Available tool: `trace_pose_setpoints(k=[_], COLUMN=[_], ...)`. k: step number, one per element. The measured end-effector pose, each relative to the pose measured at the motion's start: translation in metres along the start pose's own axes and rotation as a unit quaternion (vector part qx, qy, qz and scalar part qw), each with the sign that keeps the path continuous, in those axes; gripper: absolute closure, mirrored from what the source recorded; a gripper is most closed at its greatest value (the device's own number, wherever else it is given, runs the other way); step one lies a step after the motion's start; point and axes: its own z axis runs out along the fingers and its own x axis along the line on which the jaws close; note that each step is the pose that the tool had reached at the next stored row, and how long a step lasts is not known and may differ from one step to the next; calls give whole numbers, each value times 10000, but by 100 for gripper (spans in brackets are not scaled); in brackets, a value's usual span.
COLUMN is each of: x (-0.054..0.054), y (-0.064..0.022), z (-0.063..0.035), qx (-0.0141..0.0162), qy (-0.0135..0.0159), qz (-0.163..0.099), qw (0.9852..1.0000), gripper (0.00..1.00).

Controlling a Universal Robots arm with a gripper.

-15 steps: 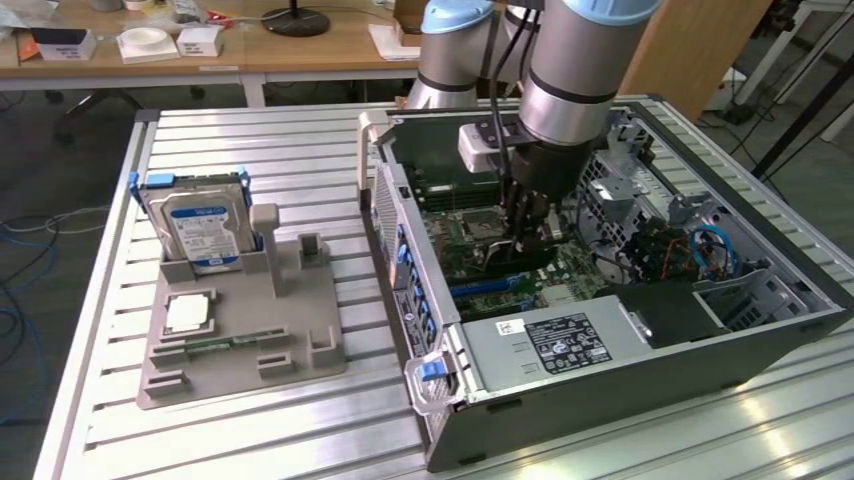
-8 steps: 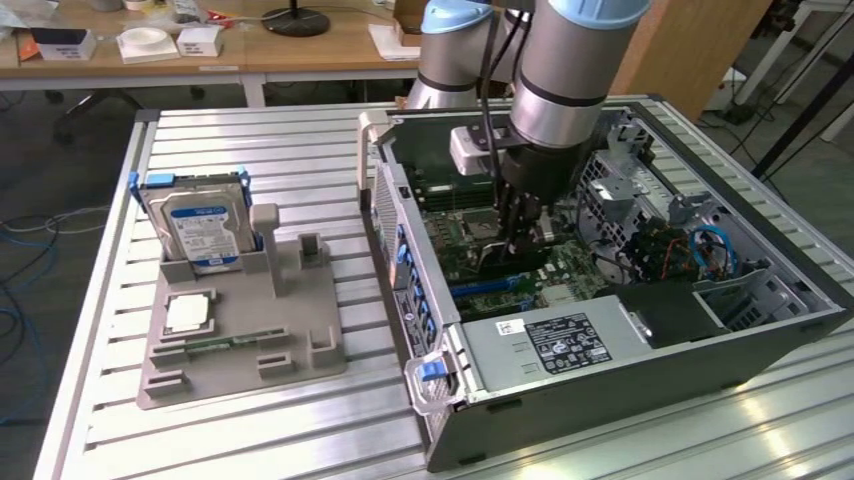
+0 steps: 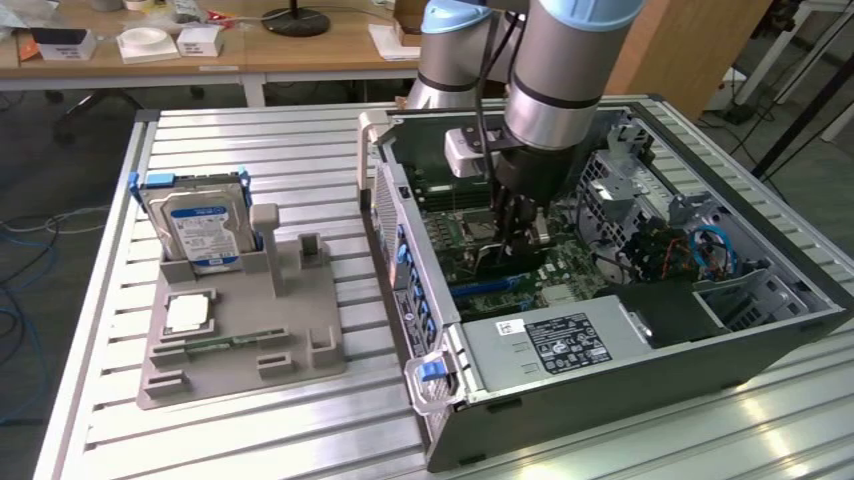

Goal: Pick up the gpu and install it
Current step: 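Insert the gpu into the slot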

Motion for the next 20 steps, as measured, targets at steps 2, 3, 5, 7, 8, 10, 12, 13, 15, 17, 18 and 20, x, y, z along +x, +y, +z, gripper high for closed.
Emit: trace_pose_setpoints(k=[2,3,5,7,8,10,12,13,15,17,18,20], x=[3,7,10,10,11,11,11,11,11,11,11,11], y=[0,0,-1,-2,-1,-1,-1,-1,-1,-1,-1,-2], z=[4,5,7,8,8,9,11,14,23,28,30,33], qx=[7,7,7,7,7,7,7,7,7,-9,-37,-82], qy=[-1,-1,-1,-1,-1,0,0,0,-1,2,3,5], qz=[1,1,1,0,0,0,0,0,4,7,6,6], qw=[10000,10000,10000,10000,10000,10000,10000,10000,10000,10000,10000,10000], gripper=[74,74,74,74,74,74,74,74,74,74,74,74])
